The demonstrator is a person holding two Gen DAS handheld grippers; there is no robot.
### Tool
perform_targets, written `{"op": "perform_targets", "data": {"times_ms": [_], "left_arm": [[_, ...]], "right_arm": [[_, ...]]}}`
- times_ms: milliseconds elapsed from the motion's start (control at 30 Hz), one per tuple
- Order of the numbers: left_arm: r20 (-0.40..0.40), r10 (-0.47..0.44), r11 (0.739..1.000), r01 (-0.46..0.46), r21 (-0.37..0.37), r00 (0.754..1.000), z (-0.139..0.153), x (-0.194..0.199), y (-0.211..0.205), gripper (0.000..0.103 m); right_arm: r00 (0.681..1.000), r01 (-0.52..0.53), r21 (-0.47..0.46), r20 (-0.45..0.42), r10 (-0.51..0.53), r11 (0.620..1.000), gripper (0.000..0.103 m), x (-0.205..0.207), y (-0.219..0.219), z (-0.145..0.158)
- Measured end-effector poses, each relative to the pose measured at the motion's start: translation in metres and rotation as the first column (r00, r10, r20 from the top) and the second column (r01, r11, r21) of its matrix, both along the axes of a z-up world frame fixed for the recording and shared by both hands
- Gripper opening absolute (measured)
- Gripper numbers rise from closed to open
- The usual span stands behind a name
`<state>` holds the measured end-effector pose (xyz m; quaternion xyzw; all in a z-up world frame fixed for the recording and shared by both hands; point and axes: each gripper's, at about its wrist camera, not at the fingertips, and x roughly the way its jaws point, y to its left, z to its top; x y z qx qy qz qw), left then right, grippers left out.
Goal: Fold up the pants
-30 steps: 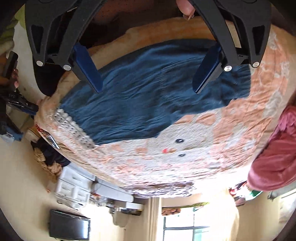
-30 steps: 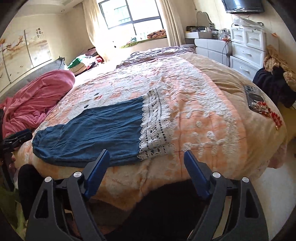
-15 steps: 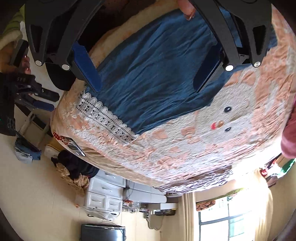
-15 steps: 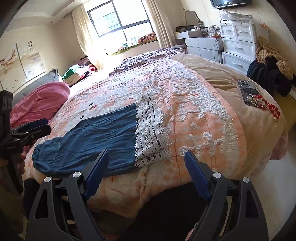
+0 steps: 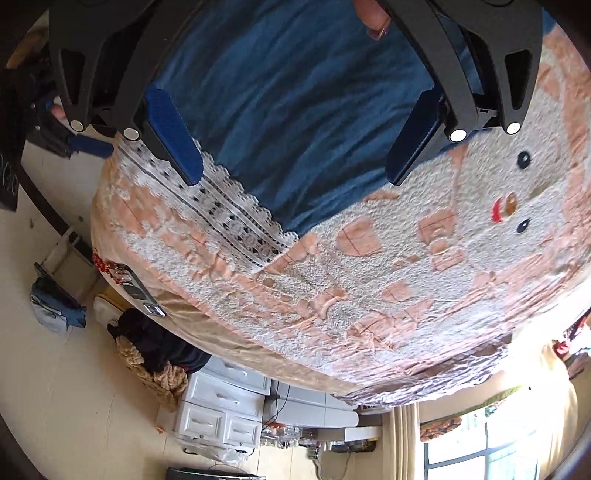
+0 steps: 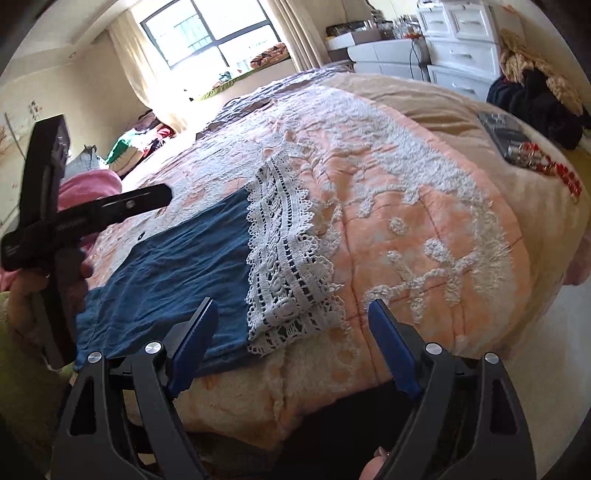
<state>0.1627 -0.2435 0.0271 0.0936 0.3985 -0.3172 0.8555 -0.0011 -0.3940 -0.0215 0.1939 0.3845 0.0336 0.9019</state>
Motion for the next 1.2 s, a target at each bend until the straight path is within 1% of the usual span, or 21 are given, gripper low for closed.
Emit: {"op": "perform_targets", "data": {"times_ms": [67, 133, 233, 267, 300, 333, 400, 433, 533, 633, 700, 733, 767, 833, 867, 900, 967, 1033, 1100, 1133, 1200], "left_arm": [[-0.019, -0.008, 1.0, 0.008, 0.0, 1.0, -0.009, 0.018, -0.008, 0.093], [-0.028, -0.019, 1.0, 0.019, 0.014, 0.999, -0.016, 0.029, -0.016, 0.093], [-0.038, -0.048, 0.998, 0.05, 0.038, 0.998, -0.026, 0.044, -0.028, 0.092], [-0.041, -0.056, 0.997, 0.058, 0.045, 0.998, -0.028, 0.047, -0.032, 0.09], [-0.042, -0.069, 0.996, 0.072, 0.054, 0.997, -0.03, 0.05, -0.036, 0.088], [-0.044, -0.085, 0.994, 0.088, 0.064, 0.995, -0.033, 0.053, -0.04, 0.083], [-0.05, -0.114, 0.99, 0.118, 0.077, 0.992, -0.036, 0.059, -0.046, 0.076], [-0.057, -0.13, 0.987, 0.135, 0.084, 0.99, -0.038, 0.061, -0.049, 0.069], [-0.089, -0.187, 0.978, 0.194, 0.076, 0.978, -0.045, 0.068, -0.057, 0.059], [-0.127, -0.221, 0.971, 0.231, 0.065, 0.967, -0.054, 0.076, -0.062, 0.059], [-0.15, -0.245, 0.968, 0.251, 0.025, 0.958, -0.057, 0.079, -0.063, 0.059], [-0.157, -0.255, 0.966, 0.26, 0.011, 0.954, -0.058, 0.08, -0.064, 0.058], [-0.164, -0.265, 0.963, 0.269, 0.001, 0.95, -0.058, 0.081, -0.066, 0.055], [-0.186, -0.285, 0.957, 0.289, -0.008, 0.94, -0.062, 0.081, -0.07, 0.043], [-0.194, -0.291, 0.955, 0.295, -0.007, 0.937, -0.063, 0.08, -0.072, 0.041], [-0.204, -0.303, 0.952, 0.307, -0.009, 0.931, -0.065, 0.08, -0.073, 0.035], [-0.208, -0.312, 0.948, 0.318, -0.002, 0.927, -0.067, 0.078, -0.074, 0.03], [-0.213, -0.318, 0.946, 0.325, -0.004, 0.924, -0.067, 0.077, -0.074, 0.019], [-0.186, -0.322, 0.944, 0.329, 0.009, 0.928, -0.064, 0.073, -0.073, 0.013], [-0.181, -0.327, 0.943, 0.333, 0.004, 0.928, -0.062, 0.072, -0.072, 0.011], [-0.169, -0.328, 0.944, 0.331, -0.015, 0.929, -0.058, 0.071, -0.068, 0.01]], "right_arm": [[1.0, -0.005, 0.003, -0.011, 0.005, 1.0, 0.077, 0.005, 0.0, -0.004], [1.0, -0.012, 0.0, -0.021, 0.012, 1.0, 0.068, 0.01, 0.002, -0.009], [0.999, -0.017, 0.003, -0.032, 0.017, 1.0, 0.063, 0.016, 0.004, -0.014], [0.999, -0.015, -0.001, -0.033, 0.015, 1.0, 0.06, 0.017, 0.004, -0.015], [1.0, -0.01, -0.002, -0.028, 0.01, 1.0, 0.051, 0.018, 0.004, -0.016], [1.0, -0.009, -0.001, -0.023, 0.009, 1.0, 0.043, 0.018, 0.004, -0.016], [1.0, -0.014, 0.004, 0.0, 0.014, 1.0, 0.039, 0.016, 0.003, -0.014], [1.0, -0.015, 0.01, 0.009, 0.015, 1.0, 0.038, 0.016, 0.002, -0.013], [0.999, -0.028, 0.01, 0.028, 0.028, 1.0, 0.038, 0.017, 0.004, -0.011], [0.999, -0.022, 0.039, 0.026, 0.021, 0.999, 0.038, 0.021, 0.002, -0.013], [1.0, -0.018, 0.04, 0.025, 0.017, 0.999, 0.038, 0.024, 0.001, -0.013], [0.999, -0.021, 0.034, 0.029, 0.02, 0.999, 0.033, 0.025, 0.002, -0.013], [0.999, -0.023, 0.021, 0.031, 0.023, 1.0, 0.031, 0.026, 0.003, -0.012], [0.999, -0.03, 0.015, 0.037, 0.029, 0.999, 0.027, 0.027, 0.005, -0.011], [0.999, -0.032, 0.009, 0.04, 0.031, 0.999, 0.026, 0.027, 0.006, -0.011], [0.999, -0.033, 0.001, 0.043, 0.033, 0.999, 0.026, 0.028, 0.007, -0.01], [0.998, -0.045, -0.019, 0.054, 0.046, 0.999, 0.025, 0.027, 0.011, -0.007], [0.997, -0.047, -0.02, 0.058, 0.048, 0.999, 0.024, 0.028, 0.012, -0.006], [0.997, -0.048, -0.029, 0.064, 0.05, 0.998, 0.024, 0.027, 0.014, -0.004], [0.996, -0.051, -0.034, 0.069, 0.054, 0.998, 0.023, 0.027, 0.016, -0.003], [0.995, -0.056, -0.04, 0.081, 0.059, 0.998, 0.023, 0.027, 0.019, 0.001]]}}
